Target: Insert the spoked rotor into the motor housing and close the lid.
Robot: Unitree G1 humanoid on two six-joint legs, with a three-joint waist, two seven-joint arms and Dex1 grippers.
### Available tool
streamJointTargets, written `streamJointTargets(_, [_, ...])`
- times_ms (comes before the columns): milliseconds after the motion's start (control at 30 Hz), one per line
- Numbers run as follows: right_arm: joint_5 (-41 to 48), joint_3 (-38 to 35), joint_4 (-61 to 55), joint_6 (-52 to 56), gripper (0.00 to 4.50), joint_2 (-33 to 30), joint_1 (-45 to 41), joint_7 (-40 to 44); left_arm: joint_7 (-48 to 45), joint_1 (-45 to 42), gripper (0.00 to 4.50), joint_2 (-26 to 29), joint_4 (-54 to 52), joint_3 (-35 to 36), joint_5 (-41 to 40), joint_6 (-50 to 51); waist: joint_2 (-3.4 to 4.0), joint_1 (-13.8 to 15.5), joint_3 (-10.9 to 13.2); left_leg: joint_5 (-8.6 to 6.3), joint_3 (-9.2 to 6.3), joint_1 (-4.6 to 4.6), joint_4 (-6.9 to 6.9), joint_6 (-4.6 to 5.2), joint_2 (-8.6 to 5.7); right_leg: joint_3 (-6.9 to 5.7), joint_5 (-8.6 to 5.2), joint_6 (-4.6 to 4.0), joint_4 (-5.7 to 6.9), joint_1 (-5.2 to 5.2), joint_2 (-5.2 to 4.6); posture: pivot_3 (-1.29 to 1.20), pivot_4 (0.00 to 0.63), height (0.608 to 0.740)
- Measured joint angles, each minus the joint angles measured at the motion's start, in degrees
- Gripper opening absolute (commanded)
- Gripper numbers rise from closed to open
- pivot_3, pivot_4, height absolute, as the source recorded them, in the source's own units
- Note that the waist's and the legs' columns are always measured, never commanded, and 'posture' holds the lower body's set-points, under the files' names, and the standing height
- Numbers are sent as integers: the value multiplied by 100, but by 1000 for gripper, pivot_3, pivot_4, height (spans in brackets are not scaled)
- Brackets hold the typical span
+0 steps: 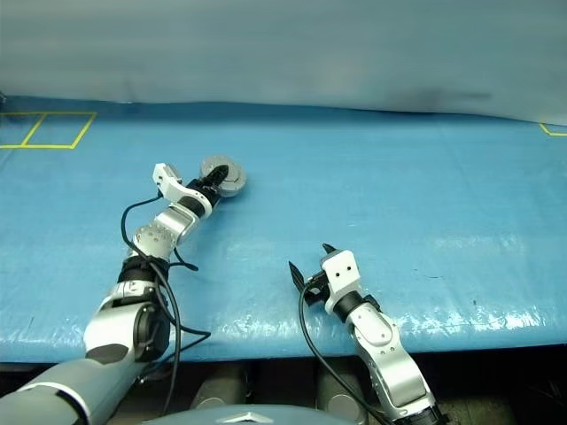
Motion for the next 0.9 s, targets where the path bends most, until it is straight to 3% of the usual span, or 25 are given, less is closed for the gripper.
streamJointTargets(233, [-170,26,41,-9,4500,173,19,121,-196,-762,2478,131,1636,237,776,-639,-4,-10,3,0,-1,1,-5,0,0,0,9,17,-1,-1,-1,0,150,740])
streamJointTargets(433, [-269,27,79,31,4500,235,47,197,-219,-911,2478,101,1954,488,1000,-774,-11,-16,7,2,-3,8,-1,-3,0,0,12,20,2,7,-1,0,150,740])
streamJointTargets(567, [-308,24,79,78,4500,284,69,241,-180,-901,3766,99,1964,734,1000,-760,-11,-26,7,3,-4,11,-1,-4,1,0,12,20,7,7,-1,0,150,740])
streamJointTargets(633, [-332,24,82,98,4500,329,62,245,-104,-801,4401,137,1813,813,985,-648,-11,-47,7,3,-3,17,-2,-4,1,1,13,21,7,11,-1,0,150,740])
streamJointTargets(767, [-338,32,93,195,4500,389,21,294,231,-409,4458,166,1005,912,966,-255,-7,-119,4,3,6,38,-4,-5,4,8,12,20,16,23,-2,0,150,740])
streamJointTargets(900, [-334,26,112,226,4500,391,-49,435,676,550,4458,7,-751,912,854,528,-1,-186,-2,3,17,55,-6,-6,6,21,12,18,29,28,-3,0,150,740])
